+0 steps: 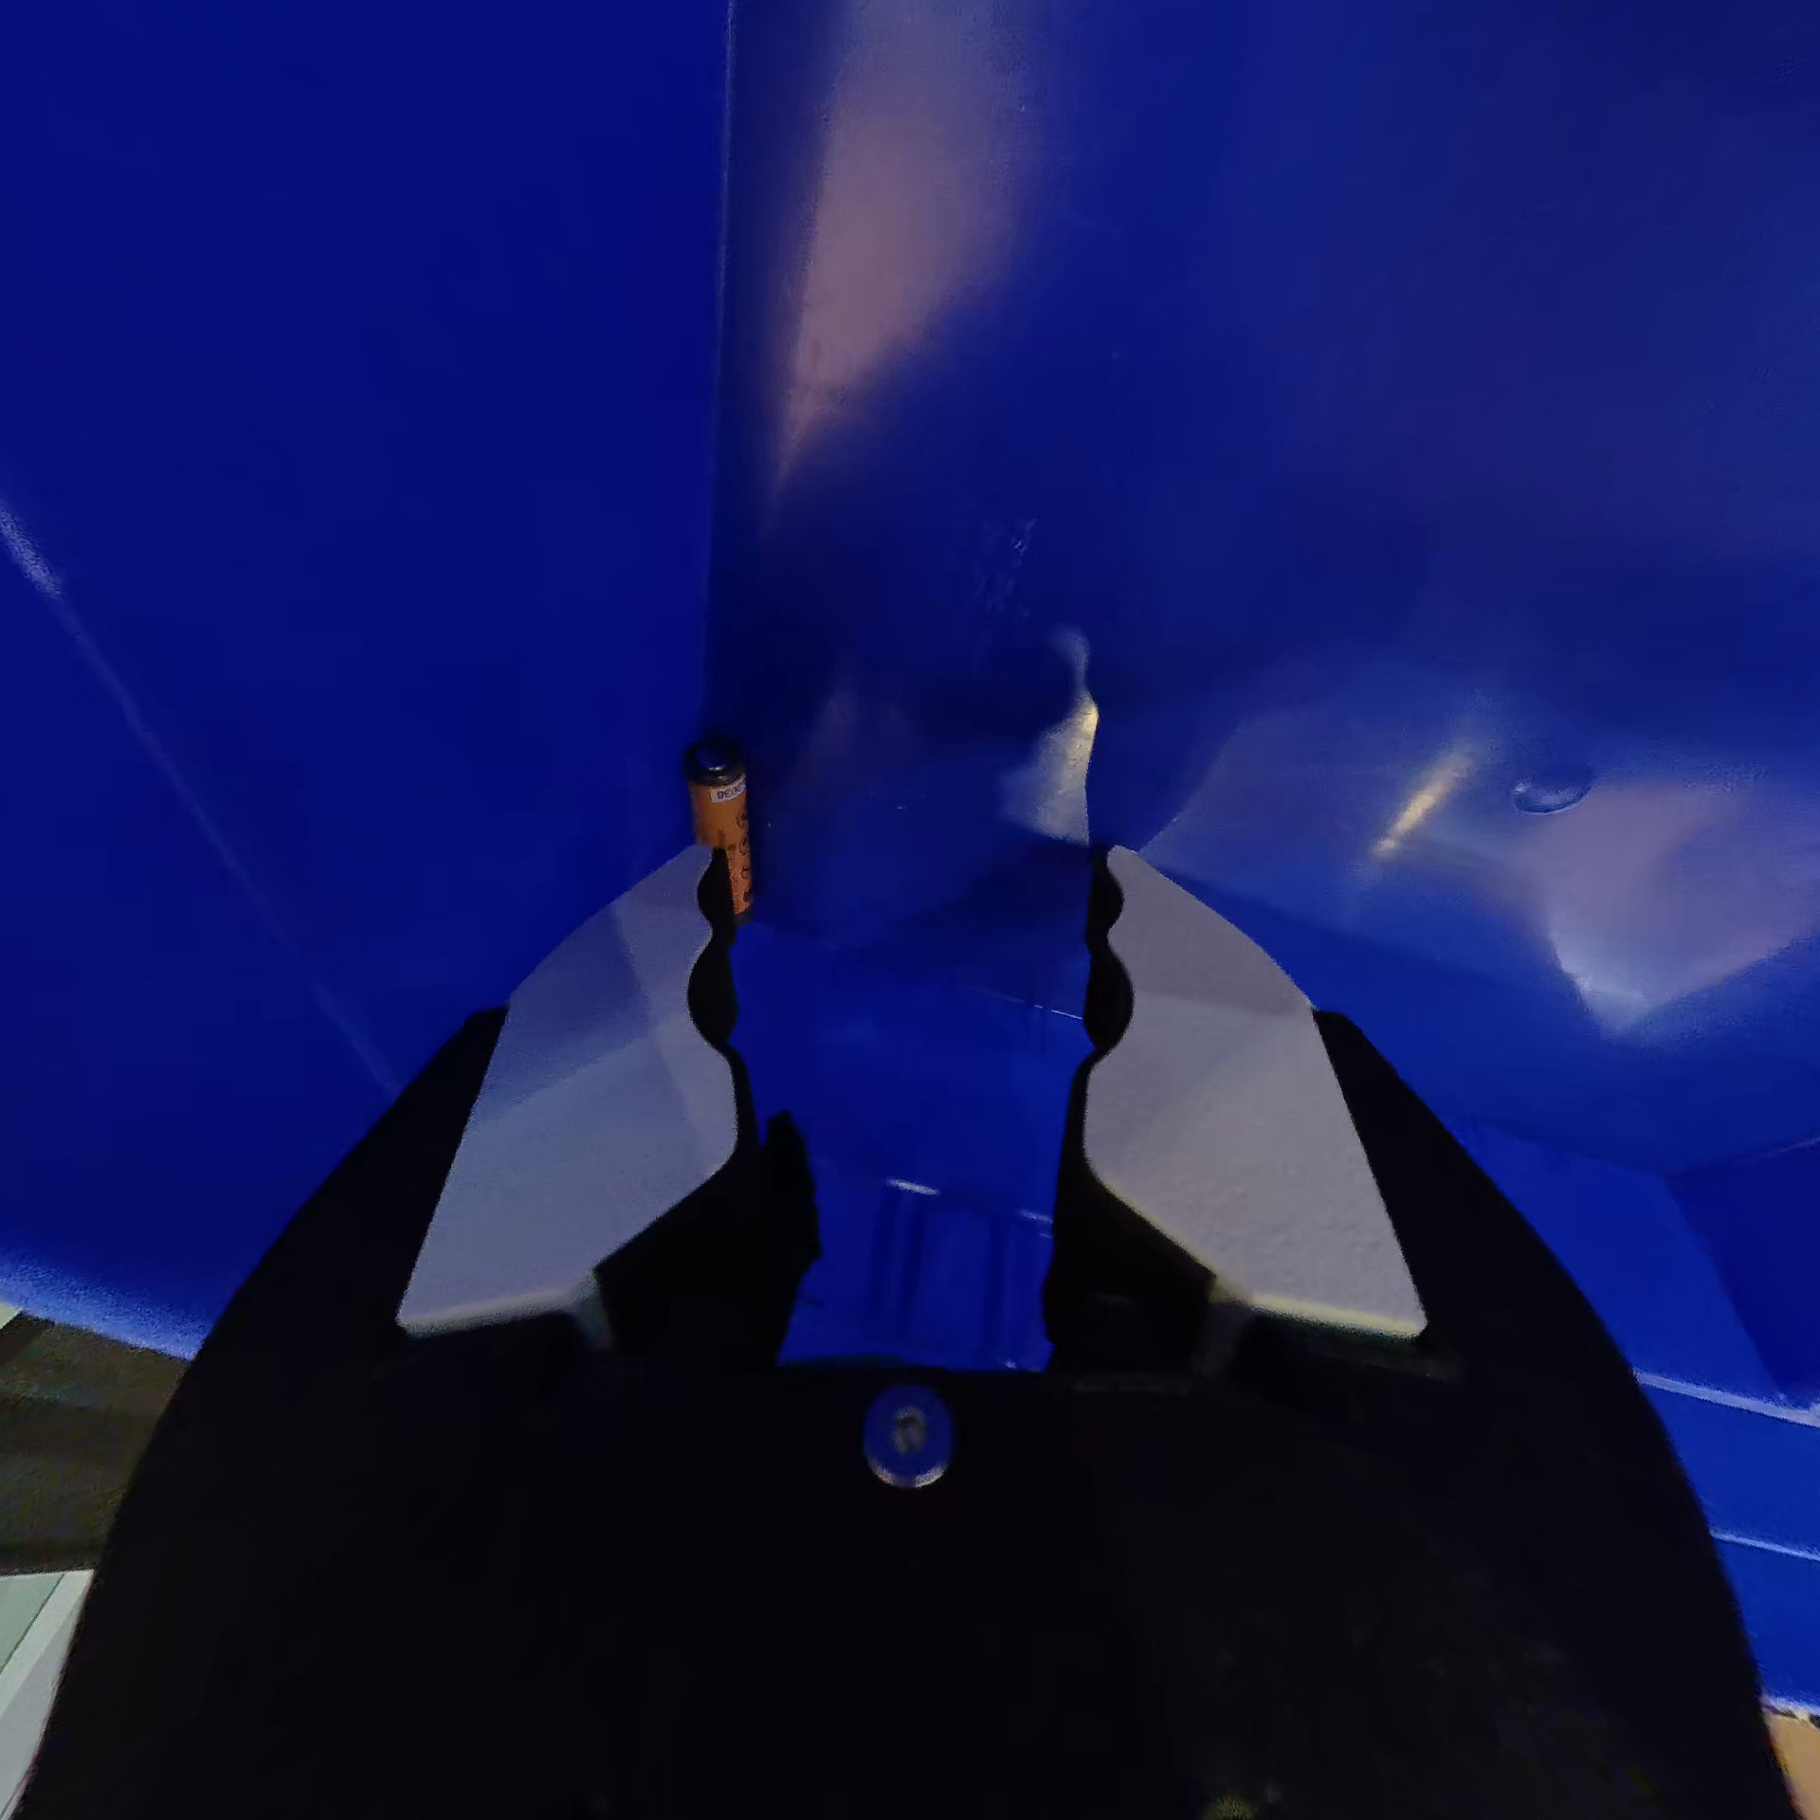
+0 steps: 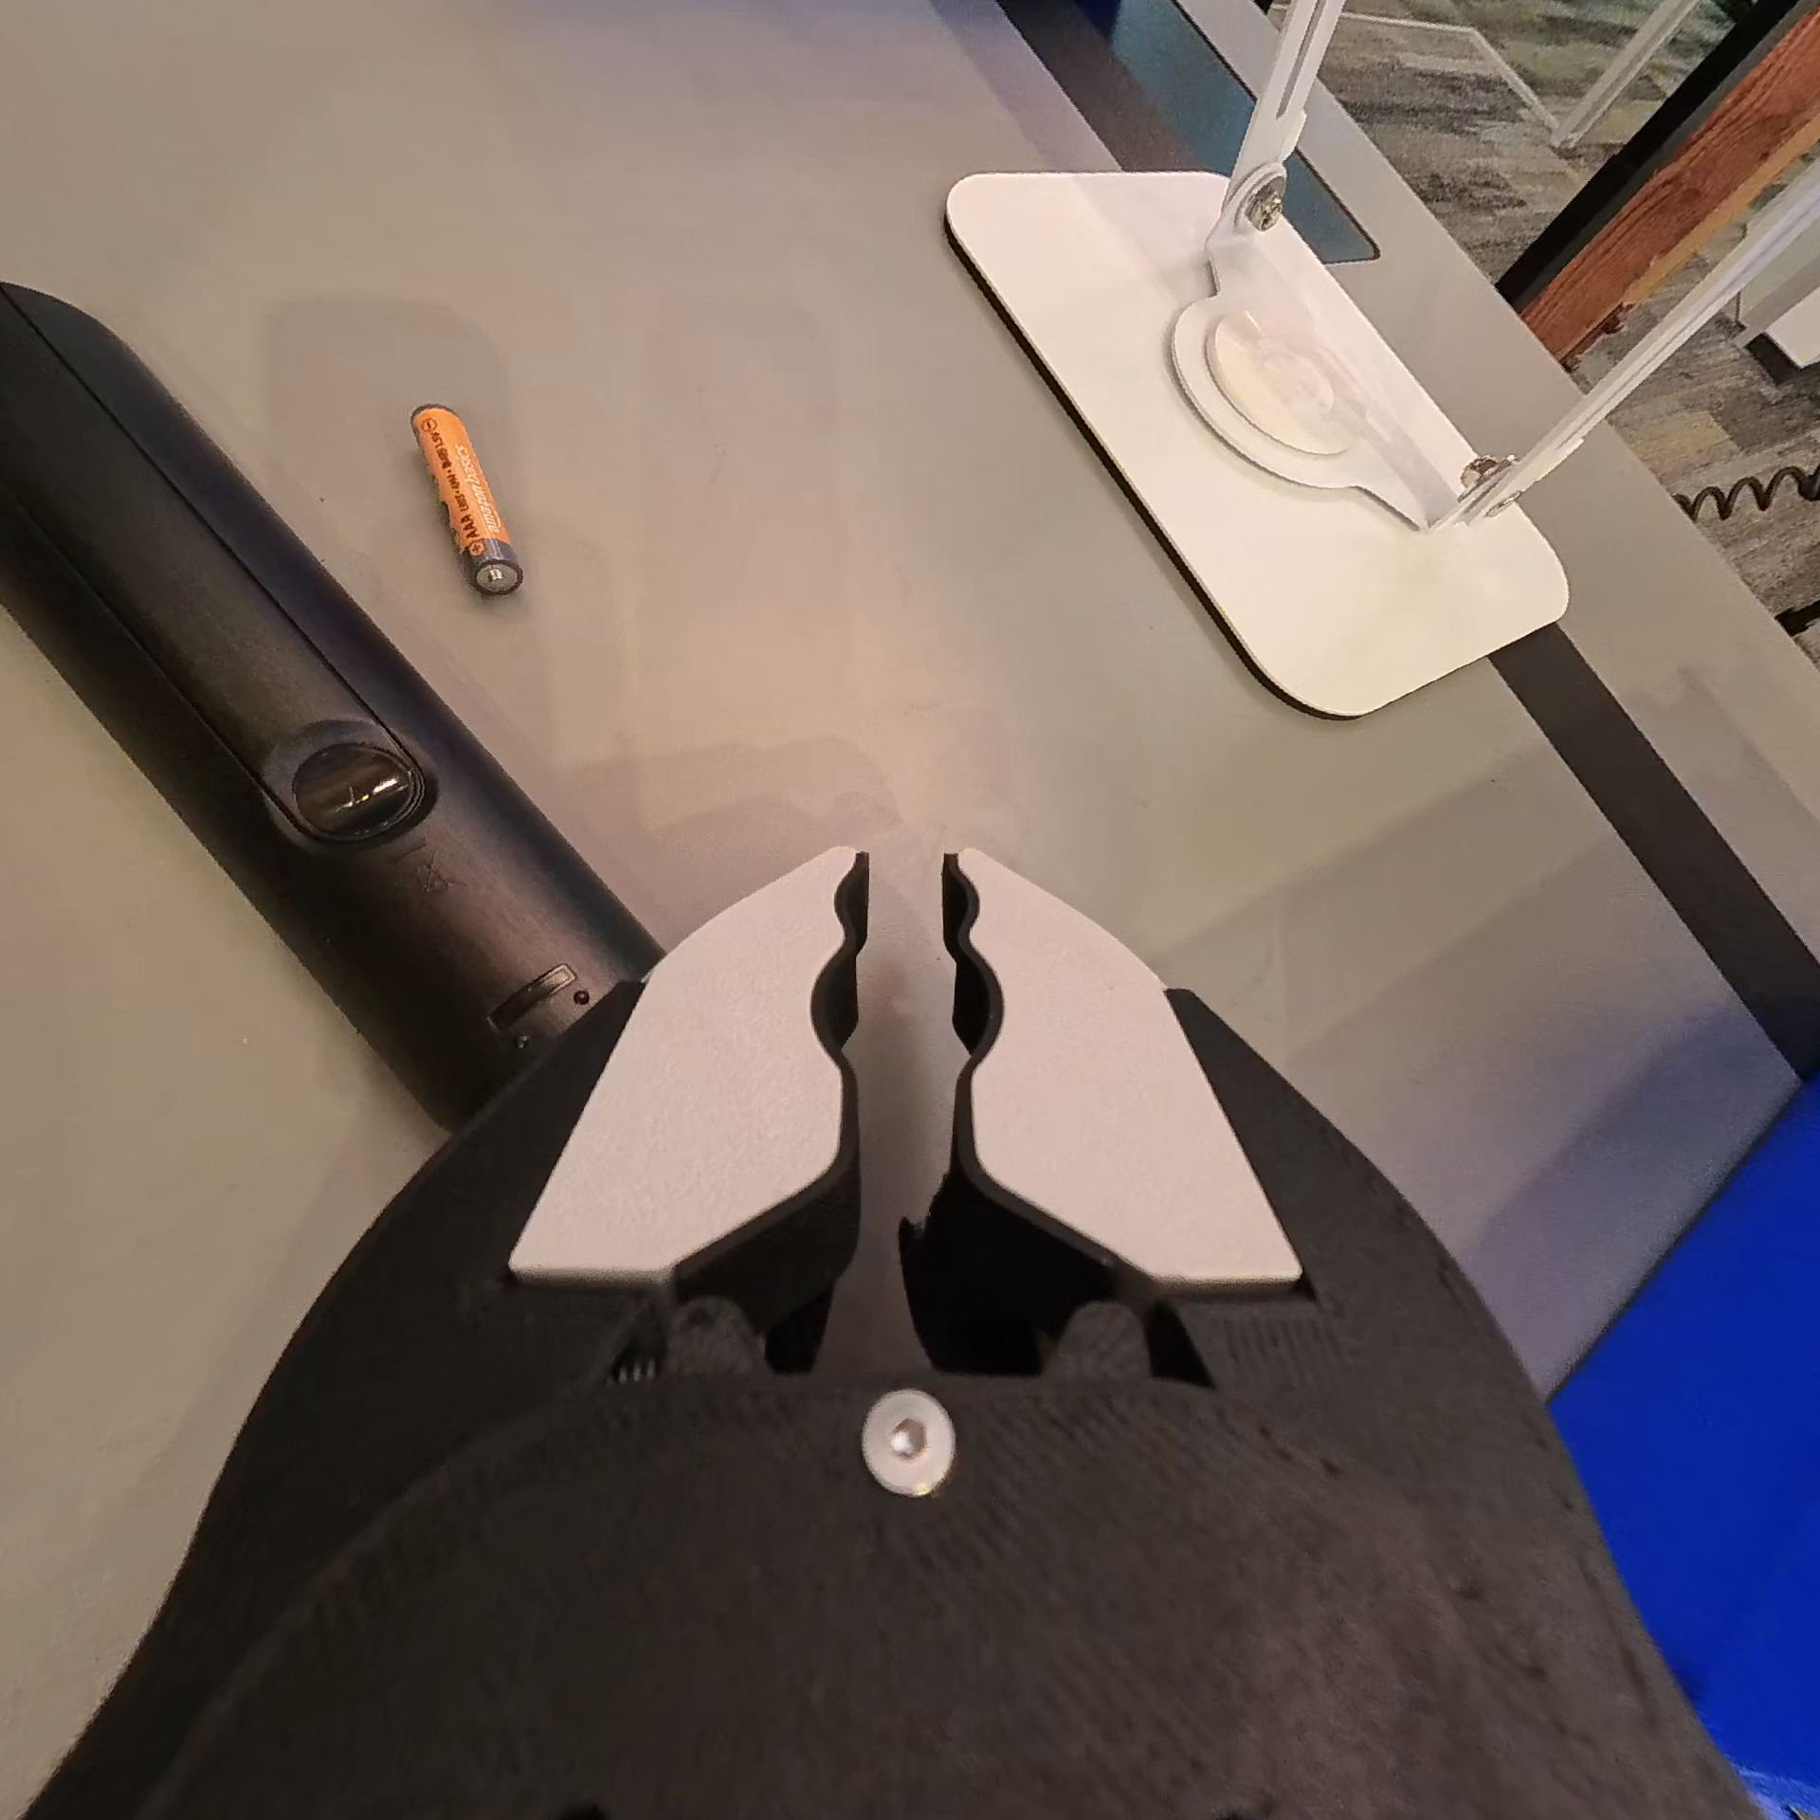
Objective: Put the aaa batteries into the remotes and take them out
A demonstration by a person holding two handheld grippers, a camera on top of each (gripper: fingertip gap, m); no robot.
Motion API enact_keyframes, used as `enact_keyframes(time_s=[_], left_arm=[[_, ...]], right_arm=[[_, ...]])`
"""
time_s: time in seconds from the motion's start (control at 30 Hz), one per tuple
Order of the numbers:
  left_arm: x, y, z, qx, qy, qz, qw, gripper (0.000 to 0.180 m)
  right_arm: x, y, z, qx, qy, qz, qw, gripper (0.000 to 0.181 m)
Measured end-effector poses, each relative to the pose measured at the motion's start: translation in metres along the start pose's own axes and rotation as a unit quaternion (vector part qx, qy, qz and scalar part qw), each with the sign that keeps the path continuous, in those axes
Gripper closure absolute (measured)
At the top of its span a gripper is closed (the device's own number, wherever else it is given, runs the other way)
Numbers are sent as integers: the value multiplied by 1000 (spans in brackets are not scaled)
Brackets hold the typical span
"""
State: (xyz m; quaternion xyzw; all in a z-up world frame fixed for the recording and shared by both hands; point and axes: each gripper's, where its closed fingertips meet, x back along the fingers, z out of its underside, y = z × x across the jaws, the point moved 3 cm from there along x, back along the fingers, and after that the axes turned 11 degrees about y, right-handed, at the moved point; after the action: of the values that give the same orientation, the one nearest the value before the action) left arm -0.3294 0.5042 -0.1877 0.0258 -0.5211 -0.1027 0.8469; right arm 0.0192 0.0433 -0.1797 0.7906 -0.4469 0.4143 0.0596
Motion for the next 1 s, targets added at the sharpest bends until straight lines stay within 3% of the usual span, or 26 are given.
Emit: enact_keyframes(time_s=[0.17,0.2,0.23,0.3,0.33,0.4,0.53,0.67,0.87,1.0], left_arm=[[0,-1,0,-8,1,2,1000,115],[0,-10,0,-28,-1,35,999,150],[-1,-16,0,-44,1,60,997,151],[0,-16,0,-38,5,54,998,145],[0,-19,1,-29,16,65,997,128],[1,-23,3,-17,43,76,996,120],[9,-11,5,20,20,23,999,81],[-1,-9,3,2,43,-4,999,77],[-9,-12,4,15,60,92,994,89],[-9,-14,5,10,70,98,993,86]], right_arm=[[0,0,0,1,1,-1,1000,167],[0,0,0,1,0,-1,1000,167],[0,0,0,1,1,-1,1000,167],[0,1,0,1,1,-1,1000,167],[0,1,0,1,1,-1,1000,167],[0,0,0,1,0,-2,1000,167],[0,1,0,1,1,-2,1000,167],[-1,1,0,2,3,-1,1000,167],[-1,1,0,2,3,-2,1000,167],[-1,1,1,3,4,-2,1000,167]])
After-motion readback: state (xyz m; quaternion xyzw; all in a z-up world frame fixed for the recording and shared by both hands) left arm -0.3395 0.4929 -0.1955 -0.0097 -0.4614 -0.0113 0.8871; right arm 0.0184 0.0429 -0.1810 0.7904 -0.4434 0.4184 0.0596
